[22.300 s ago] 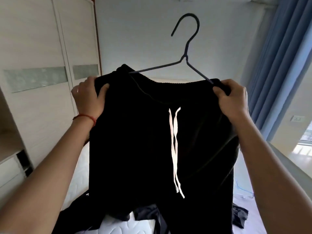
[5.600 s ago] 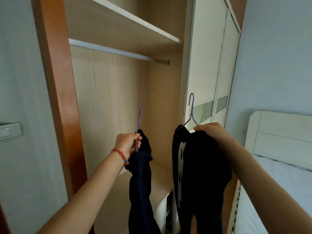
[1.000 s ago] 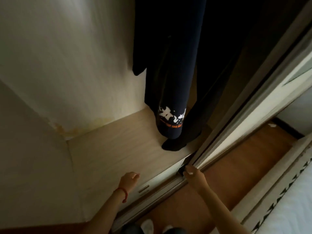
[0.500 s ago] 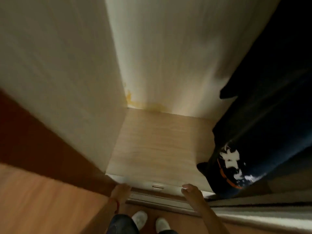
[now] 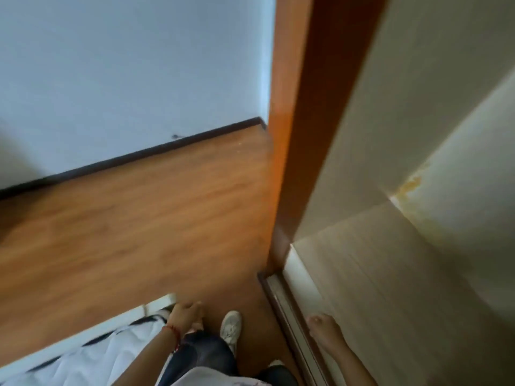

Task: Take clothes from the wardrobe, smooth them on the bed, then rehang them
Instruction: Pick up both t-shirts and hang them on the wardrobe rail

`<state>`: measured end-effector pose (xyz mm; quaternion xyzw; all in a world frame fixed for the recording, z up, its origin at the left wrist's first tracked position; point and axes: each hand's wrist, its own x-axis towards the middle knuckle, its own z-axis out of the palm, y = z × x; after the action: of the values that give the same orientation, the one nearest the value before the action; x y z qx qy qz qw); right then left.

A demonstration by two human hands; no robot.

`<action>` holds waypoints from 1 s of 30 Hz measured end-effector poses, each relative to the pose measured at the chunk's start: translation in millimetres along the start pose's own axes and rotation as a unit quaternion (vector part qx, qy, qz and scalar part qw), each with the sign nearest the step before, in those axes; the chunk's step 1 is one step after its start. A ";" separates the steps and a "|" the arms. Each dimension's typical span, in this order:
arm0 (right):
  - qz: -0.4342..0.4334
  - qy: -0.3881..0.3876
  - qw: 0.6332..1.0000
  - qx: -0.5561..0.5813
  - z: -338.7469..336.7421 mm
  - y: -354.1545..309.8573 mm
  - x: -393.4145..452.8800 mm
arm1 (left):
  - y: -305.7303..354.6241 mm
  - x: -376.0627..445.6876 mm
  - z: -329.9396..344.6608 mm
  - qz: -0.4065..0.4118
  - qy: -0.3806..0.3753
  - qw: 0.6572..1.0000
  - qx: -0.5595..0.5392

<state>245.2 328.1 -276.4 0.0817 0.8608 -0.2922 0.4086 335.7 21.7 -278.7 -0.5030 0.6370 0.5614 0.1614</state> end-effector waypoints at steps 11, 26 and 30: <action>-0.065 -0.091 0.989 -0.094 55.7 -157.8 78.9 | -23.2 57.9 -98.7 -0.100 0.056 0.980 -0.160; -0.073 -0.130 0.980 -0.130 89.1 -373.2 205.0 | 87.8 180.4 -210.6 -0.100 0.111 0.951 -0.272; -0.107 -0.158 0.963 -0.190 105.8 -445.0 247.5 | 99.2 192.4 -230.8 -0.135 0.163 0.922 -0.323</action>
<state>-15.9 -119.6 -320.6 -0.1368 0.8286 -0.1747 0.5141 252.0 -282.8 -298.7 -0.6935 0.3646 0.6200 -0.0423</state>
